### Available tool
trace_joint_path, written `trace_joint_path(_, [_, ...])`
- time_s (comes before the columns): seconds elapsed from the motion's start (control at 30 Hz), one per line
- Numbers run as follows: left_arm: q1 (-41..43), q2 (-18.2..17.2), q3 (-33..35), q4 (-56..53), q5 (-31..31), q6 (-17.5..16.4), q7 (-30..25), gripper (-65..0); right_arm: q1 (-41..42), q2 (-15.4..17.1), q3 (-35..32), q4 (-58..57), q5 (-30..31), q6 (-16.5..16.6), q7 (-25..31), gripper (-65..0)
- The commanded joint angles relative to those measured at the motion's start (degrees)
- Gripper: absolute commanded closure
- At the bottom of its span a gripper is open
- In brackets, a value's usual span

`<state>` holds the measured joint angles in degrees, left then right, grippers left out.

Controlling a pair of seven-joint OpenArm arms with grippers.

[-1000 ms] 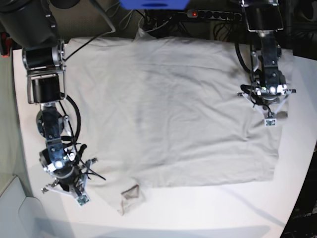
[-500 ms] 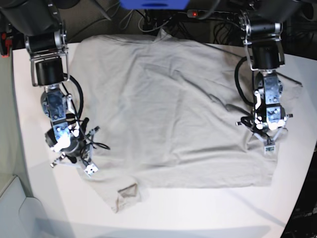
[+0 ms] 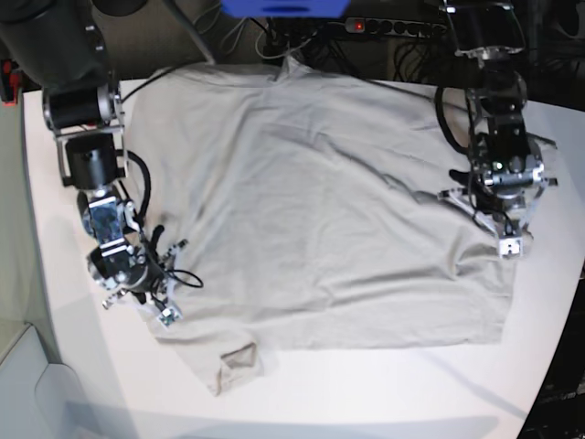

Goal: Layout the t-shirt on the table in an organized manner, then fold the t-shirt properly
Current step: 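Pinch the shirt with both grippers and stretch it flat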

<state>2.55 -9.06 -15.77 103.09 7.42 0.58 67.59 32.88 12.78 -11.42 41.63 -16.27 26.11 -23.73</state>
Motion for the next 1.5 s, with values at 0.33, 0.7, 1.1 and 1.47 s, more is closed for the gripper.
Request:
trace_joint_path(0.33, [8.40, -0.39, -3.79, 4.47, 0.27, 0.17, -1.00, -0.1, 11.91, 0.63, 0.21, -12.22, -0.39, -11.73, 11.64, 0.0])
trace_joint_path(0.7, [5.94, 1.10, -11.88, 3.94, 0.54, -11.08, -1.00, -0.1, -1.37, 1.42, 0.30, 16.18, -0.39, 3.39, -10.34, 0.0])
trace_joint_path(1.1, [4.62, -0.30, -11.53, 0.52, 0.45, -11.08, -1.00, -0.1, -14.82, -1.13, 0.04, 39.74, -0.39, 13.89, -29.24, 0.0])
trace_joint_path(1.47, [4.88, -0.30, -11.70, 0.60, 0.45, -11.08, -1.00, -0.1, -4.80, -0.78, 0.12, 8.79, -0.39, 13.89, -16.23, 0.0])
